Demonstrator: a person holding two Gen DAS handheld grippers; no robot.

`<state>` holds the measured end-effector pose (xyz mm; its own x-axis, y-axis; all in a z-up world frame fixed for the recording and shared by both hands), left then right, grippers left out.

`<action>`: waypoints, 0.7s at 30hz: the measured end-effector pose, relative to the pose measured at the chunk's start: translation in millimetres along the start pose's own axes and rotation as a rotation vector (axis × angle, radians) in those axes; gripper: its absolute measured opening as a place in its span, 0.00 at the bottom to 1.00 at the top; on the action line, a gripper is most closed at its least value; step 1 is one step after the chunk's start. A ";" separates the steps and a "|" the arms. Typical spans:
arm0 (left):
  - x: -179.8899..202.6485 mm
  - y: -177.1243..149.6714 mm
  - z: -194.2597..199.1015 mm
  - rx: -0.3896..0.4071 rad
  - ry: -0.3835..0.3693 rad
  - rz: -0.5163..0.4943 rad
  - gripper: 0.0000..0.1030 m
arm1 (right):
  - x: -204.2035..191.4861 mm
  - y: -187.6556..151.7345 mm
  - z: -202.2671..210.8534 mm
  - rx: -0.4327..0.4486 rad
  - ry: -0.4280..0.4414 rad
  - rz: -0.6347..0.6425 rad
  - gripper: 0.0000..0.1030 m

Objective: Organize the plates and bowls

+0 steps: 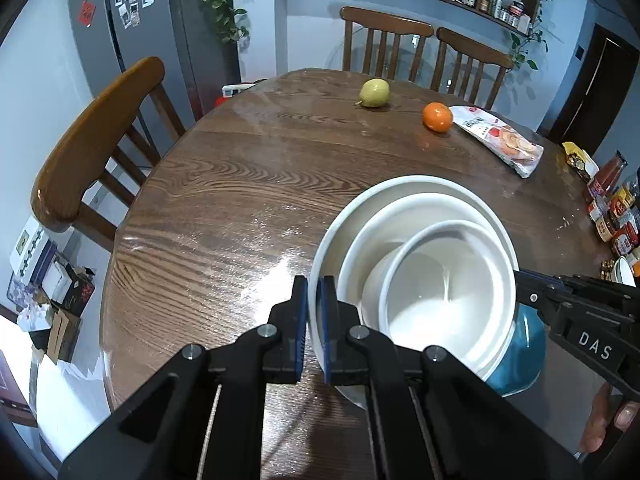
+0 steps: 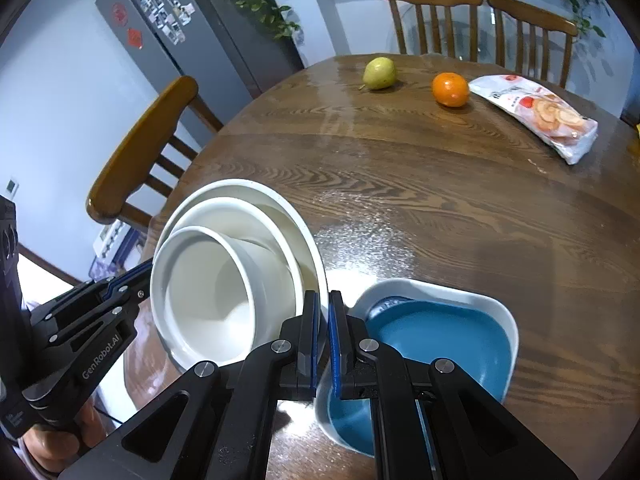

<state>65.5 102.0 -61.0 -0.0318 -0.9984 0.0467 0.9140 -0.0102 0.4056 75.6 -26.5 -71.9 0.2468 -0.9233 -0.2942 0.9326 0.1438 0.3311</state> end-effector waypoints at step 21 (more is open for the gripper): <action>54.8 -2.9 7.2 0.008 -0.010 -0.111 0.01 | 41.8 -23.7 29.0 0.041 -0.023 -0.098 0.09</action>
Point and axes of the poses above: each gripper's, at about its wrist camera, not at the fingertips, and z roughly against the way its jaws point, x to its right, y to its top, the point moved 8 cm from there along -z, roughly the way its jaws point, and after that the axes turned 13 degrees about -x, right-handed, at the moved point
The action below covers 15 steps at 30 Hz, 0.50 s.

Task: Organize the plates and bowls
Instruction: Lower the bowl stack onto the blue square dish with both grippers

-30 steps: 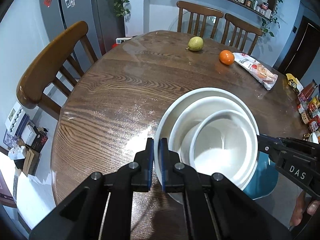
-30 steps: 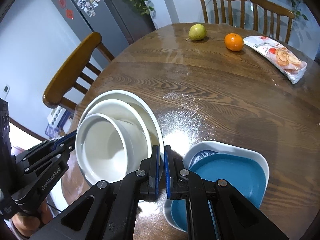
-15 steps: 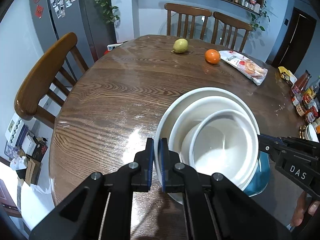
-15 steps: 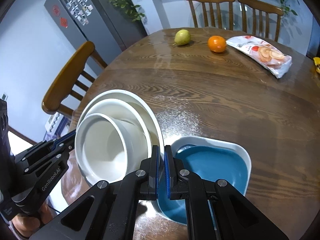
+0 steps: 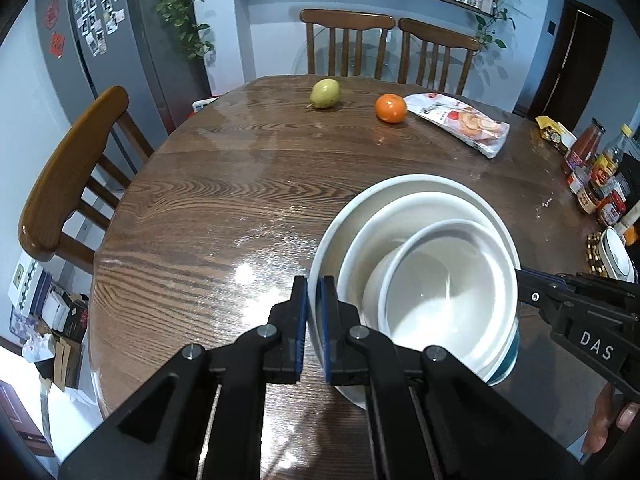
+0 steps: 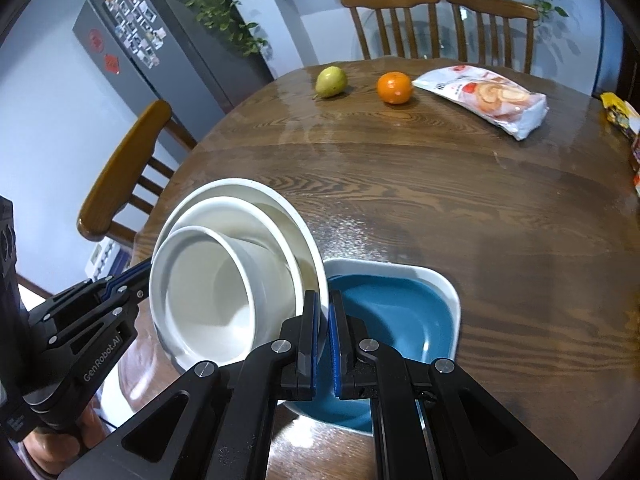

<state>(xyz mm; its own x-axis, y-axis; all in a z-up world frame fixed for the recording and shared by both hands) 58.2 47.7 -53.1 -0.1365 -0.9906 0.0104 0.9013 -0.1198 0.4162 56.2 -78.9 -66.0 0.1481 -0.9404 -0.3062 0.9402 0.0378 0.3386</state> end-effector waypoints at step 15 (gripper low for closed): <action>51.6 -10.7 -12.1 -0.040 -0.037 -0.091 0.01 | 48.5 -29.9 12.3 -0.001 -0.023 -0.100 0.09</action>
Point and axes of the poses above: each gripper's, at about its wrist camera, not at the fingertips, and z roughly against the way its jaws point, x to its right, y to its top, the point moved 8 cm from there along -z, roughly the way its jaws point, and after that the axes turned 13 degrees about -x, right-handed, at the moved point
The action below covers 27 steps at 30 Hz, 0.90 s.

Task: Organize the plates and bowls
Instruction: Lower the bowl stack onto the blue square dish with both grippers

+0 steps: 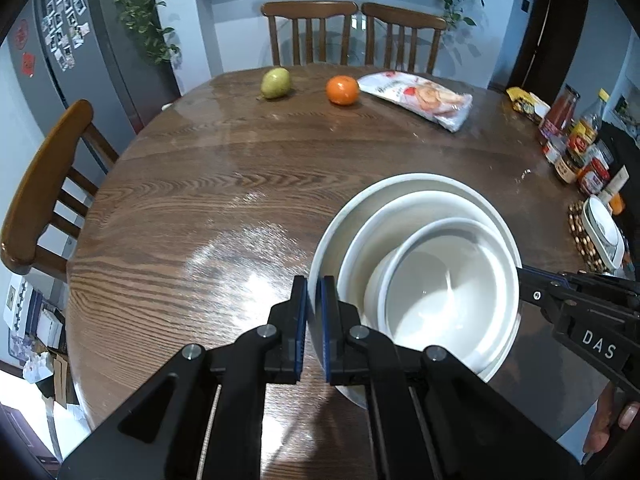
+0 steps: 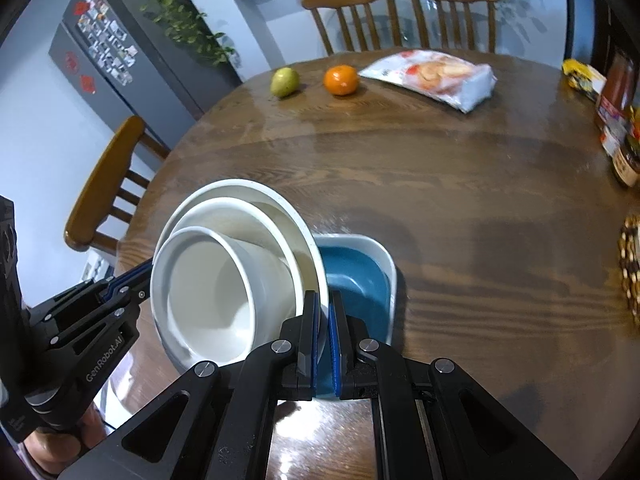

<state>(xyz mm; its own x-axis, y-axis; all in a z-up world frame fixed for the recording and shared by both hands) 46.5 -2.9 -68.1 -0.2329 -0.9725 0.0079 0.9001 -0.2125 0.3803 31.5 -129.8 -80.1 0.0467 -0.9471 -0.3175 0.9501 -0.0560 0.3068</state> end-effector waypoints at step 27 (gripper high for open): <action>12.1 12.2 -50.6 -0.149 0.011 -0.006 0.02 | 37.5 17.9 -40.6 -0.115 -0.001 -0.068 0.09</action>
Point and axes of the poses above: each gripper's, at about its wrist camera, not at the fingertips, and z roughly against the way its jaws point, x to its right, y to its top, the point moved 8 cm from there along -z, roughly the way its jaws point, and after that the axes turned 13 degrees about -x, right-handed, at the moved point
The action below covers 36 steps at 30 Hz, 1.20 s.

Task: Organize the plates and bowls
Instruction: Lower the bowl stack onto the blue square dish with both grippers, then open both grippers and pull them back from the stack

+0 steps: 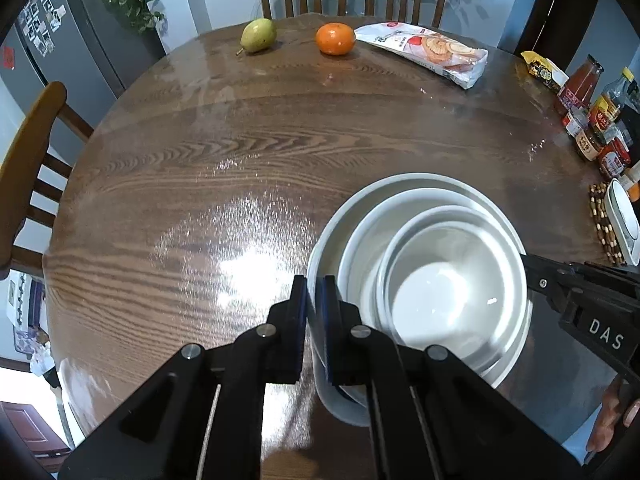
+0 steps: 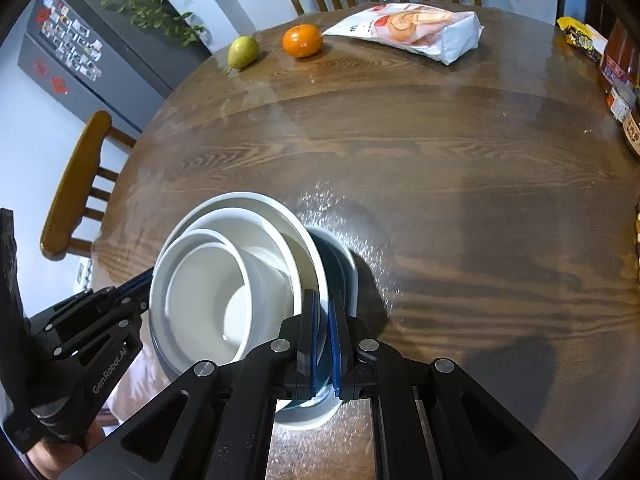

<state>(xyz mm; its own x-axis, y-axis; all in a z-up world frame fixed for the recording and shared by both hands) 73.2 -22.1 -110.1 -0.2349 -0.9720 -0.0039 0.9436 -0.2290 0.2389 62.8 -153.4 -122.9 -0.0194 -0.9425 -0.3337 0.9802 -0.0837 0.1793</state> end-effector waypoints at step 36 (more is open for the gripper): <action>-33.0 39.1 14.6 0.153 0.081 0.061 0.78 | -8.6 31.0 49.9 0.287 -0.133 0.058 0.55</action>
<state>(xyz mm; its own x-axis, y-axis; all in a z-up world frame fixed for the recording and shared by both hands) 114.4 1.8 -86.5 -0.1534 -0.9862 -0.0619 0.9076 -0.1654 0.3860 83.5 -164.0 -68.3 -0.0094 -0.9808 -0.1948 0.8851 -0.0988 0.4548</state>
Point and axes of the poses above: each gripper's, at about its wrist camera, not at the fingertips, and z roughly against the way its jaws point, x to its right, y to its top, the point moved 8 cm from there along -z, roughly the way its jaws point, and after that the axes turned 13 degrees about -x, right-handed, at the moved point
